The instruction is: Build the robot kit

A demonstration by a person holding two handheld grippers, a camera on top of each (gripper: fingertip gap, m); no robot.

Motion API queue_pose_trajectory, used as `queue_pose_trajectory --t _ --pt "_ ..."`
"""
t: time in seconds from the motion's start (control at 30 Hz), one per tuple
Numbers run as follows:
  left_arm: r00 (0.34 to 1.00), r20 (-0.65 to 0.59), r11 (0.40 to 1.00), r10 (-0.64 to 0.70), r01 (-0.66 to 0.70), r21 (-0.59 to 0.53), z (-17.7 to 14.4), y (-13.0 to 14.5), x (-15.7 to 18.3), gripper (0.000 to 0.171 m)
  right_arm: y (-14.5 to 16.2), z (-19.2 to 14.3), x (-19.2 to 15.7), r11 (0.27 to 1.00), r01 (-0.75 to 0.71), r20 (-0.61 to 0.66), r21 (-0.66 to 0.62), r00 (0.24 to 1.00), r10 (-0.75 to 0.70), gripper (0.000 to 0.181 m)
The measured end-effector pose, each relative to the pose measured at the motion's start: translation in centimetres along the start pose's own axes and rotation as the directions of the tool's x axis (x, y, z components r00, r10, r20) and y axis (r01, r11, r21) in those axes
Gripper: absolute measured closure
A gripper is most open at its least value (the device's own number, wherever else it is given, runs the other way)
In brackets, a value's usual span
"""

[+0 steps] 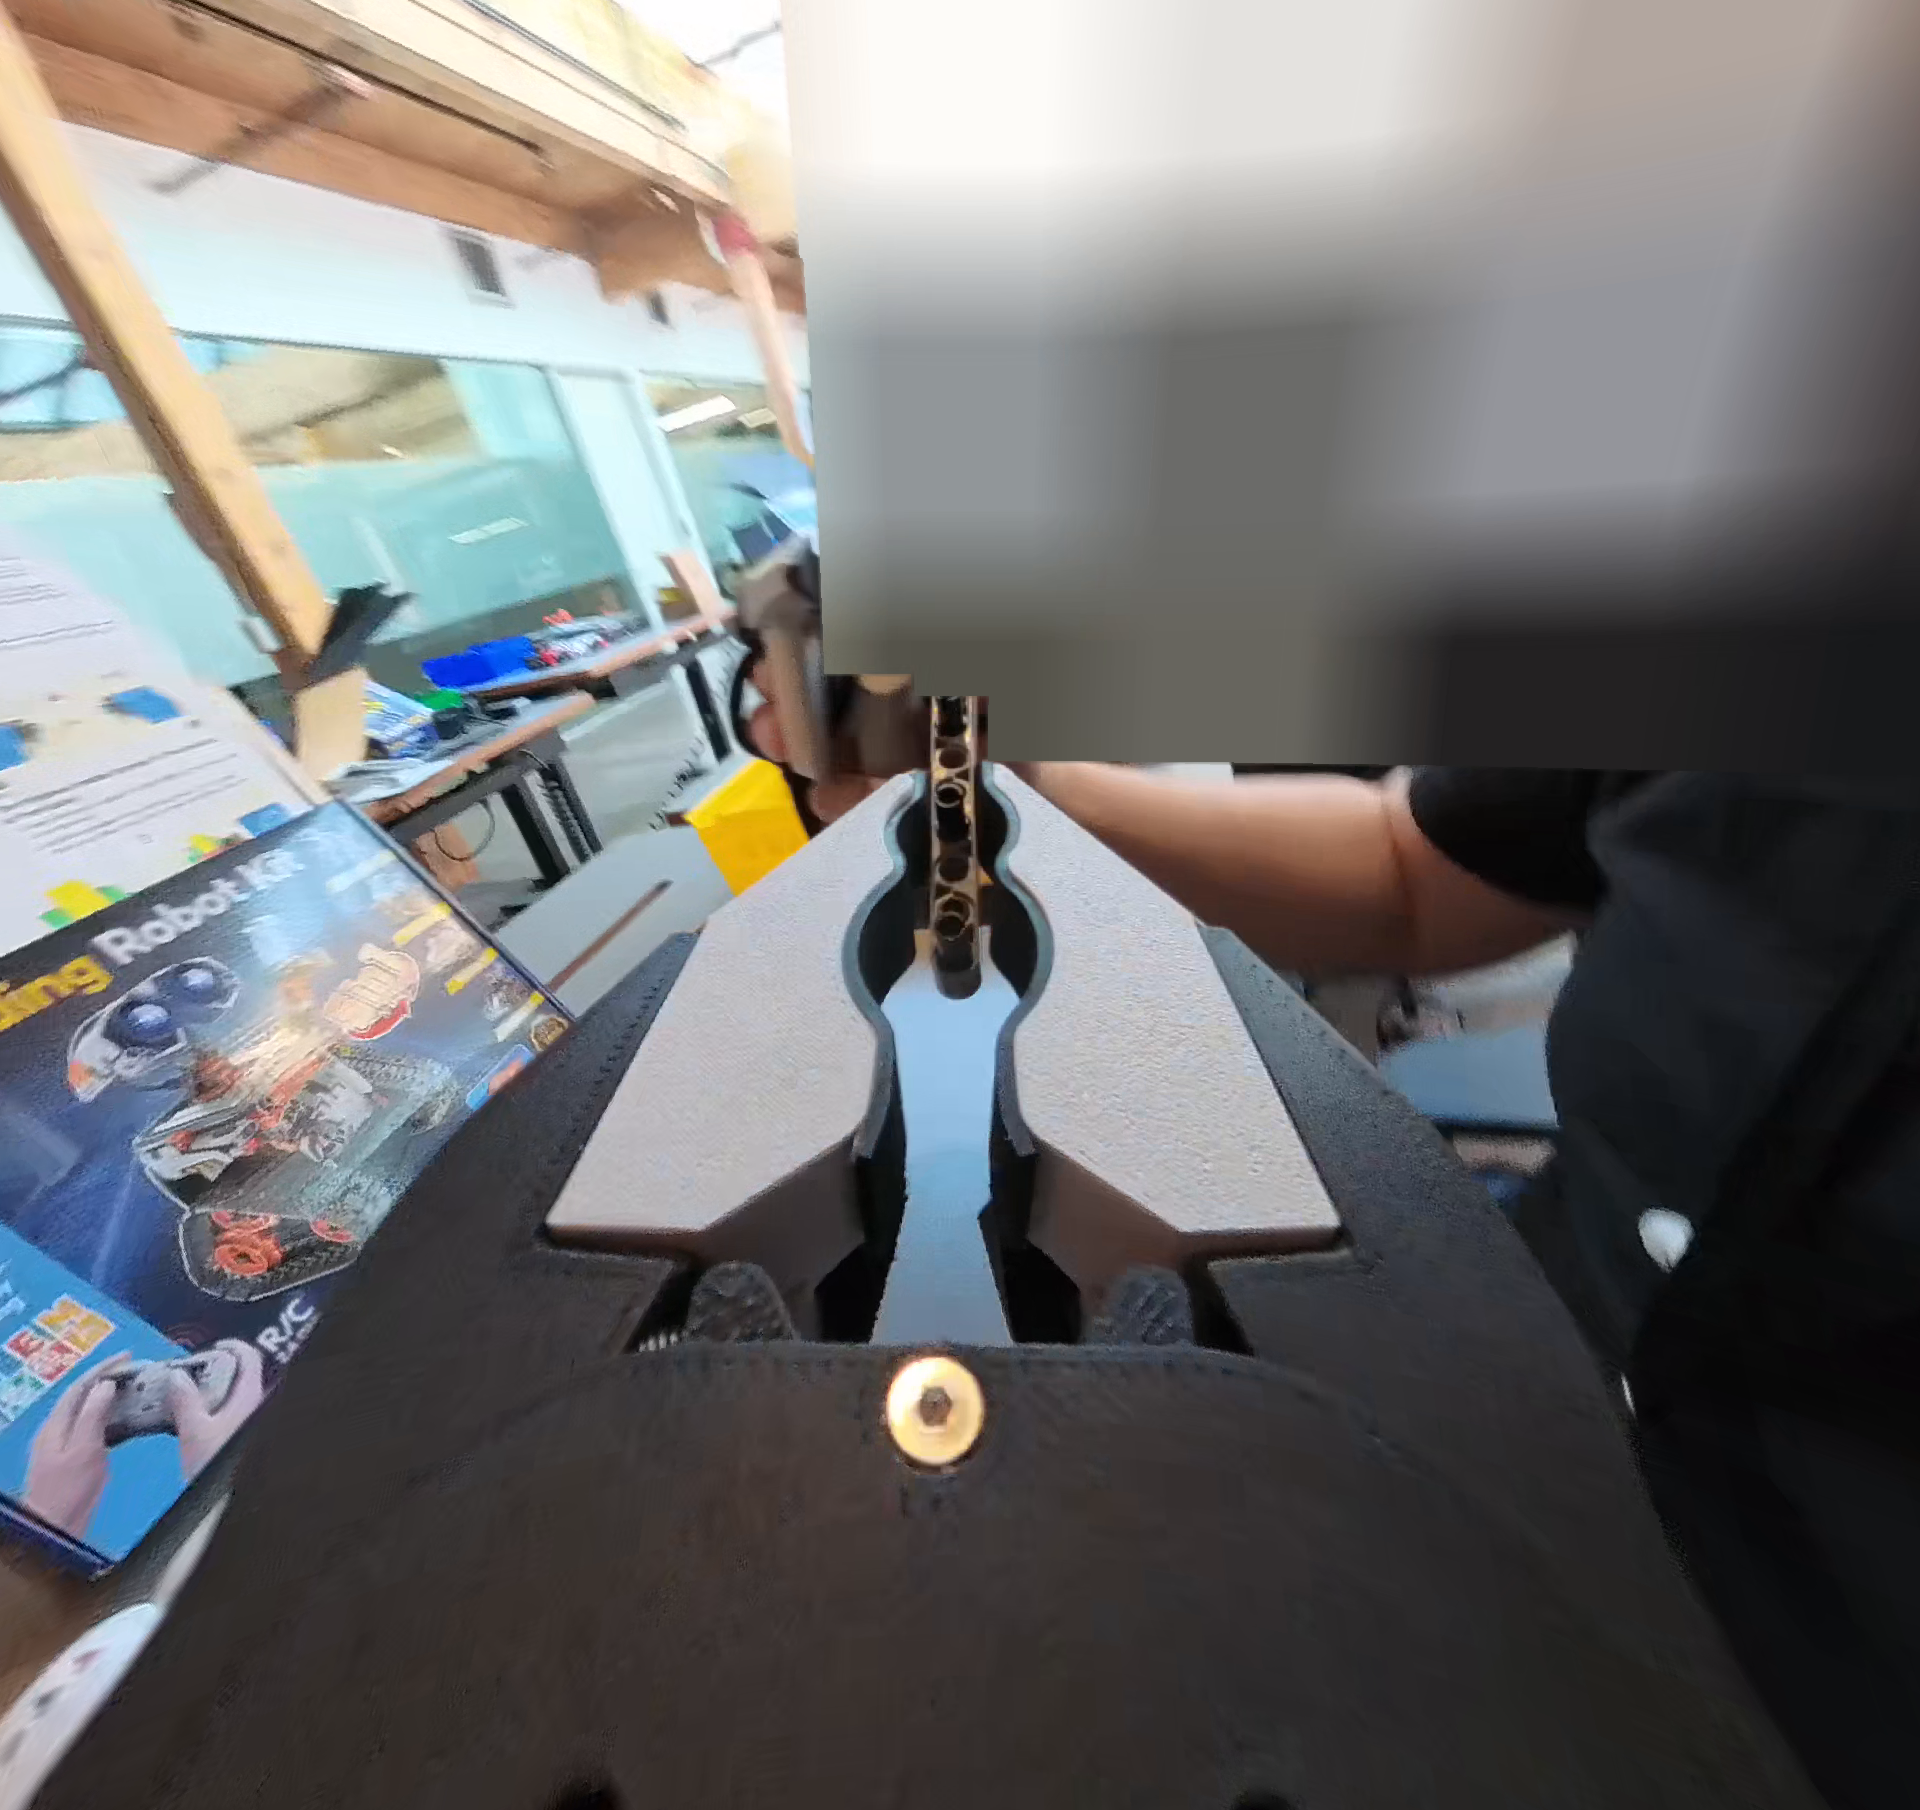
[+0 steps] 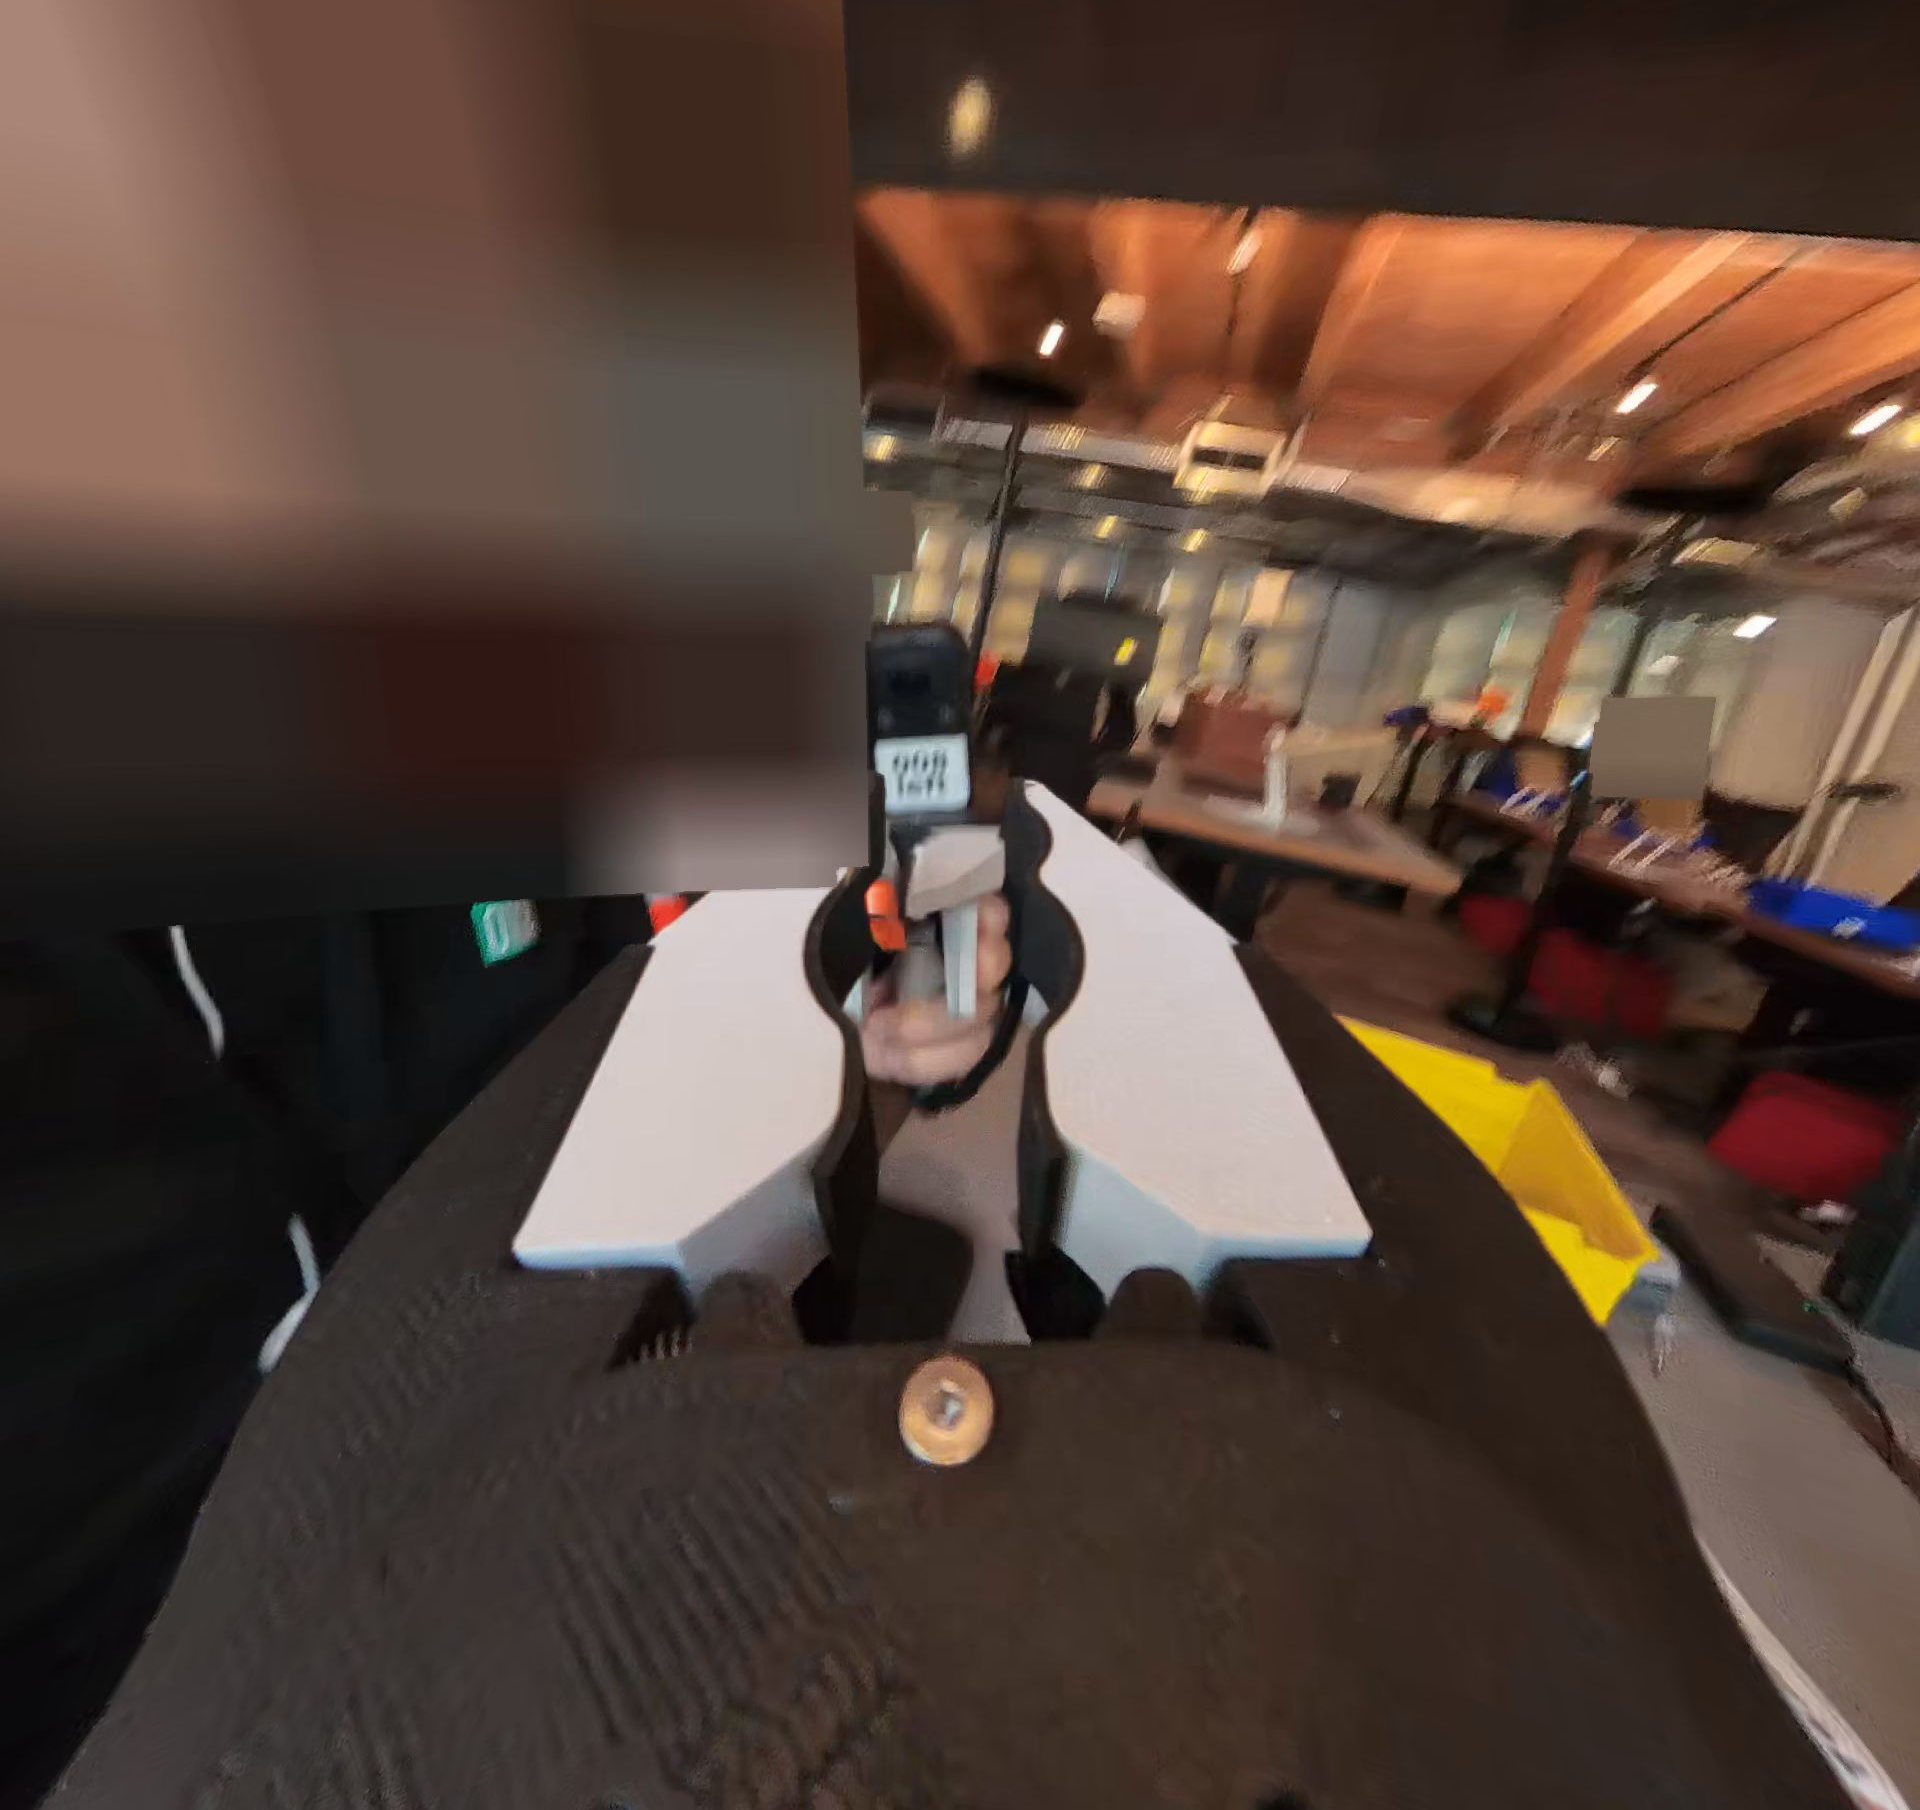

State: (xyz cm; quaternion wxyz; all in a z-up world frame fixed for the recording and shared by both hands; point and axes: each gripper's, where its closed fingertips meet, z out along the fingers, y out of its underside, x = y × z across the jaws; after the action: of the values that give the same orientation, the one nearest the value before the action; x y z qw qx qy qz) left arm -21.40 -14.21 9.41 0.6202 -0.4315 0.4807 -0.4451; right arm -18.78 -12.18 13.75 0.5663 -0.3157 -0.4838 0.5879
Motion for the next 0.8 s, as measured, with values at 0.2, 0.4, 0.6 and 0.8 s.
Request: queue_pose_trajectory --t 0.2,0.4,0.6,0.8 --pt "0.974 0.085 0.971 -0.211 0.198 0.135 0.6 0.5 -1.9 0.167 3.0 1.4 0.2 0.989 -0.112 -0.127 0.095 0.984 0.123 0.152" --pt "0.955 0.074 0.941 -0.286 0.265 0.212 0.9 0.3 -1.9 0.167 3.7 2.0 0.7 0.994 -0.099 -0.210 0.040 0.972 0.106 0.174" --pt "0.936 0.046 0.914 -0.348 0.328 0.239 1.1 0.8 -2.3 0.165 4.3 1.5 0.7 0.985 -0.151 -0.236 -0.081 0.963 0.128 0.176" --pt "0.997 0.026 0.991 -0.071 0.068 0.118 -0.7 -1.0 -2.3 0.163 4.5 0.4 0.0 0.928 -0.259 -0.243 -0.268 0.950 0.195 0.175"
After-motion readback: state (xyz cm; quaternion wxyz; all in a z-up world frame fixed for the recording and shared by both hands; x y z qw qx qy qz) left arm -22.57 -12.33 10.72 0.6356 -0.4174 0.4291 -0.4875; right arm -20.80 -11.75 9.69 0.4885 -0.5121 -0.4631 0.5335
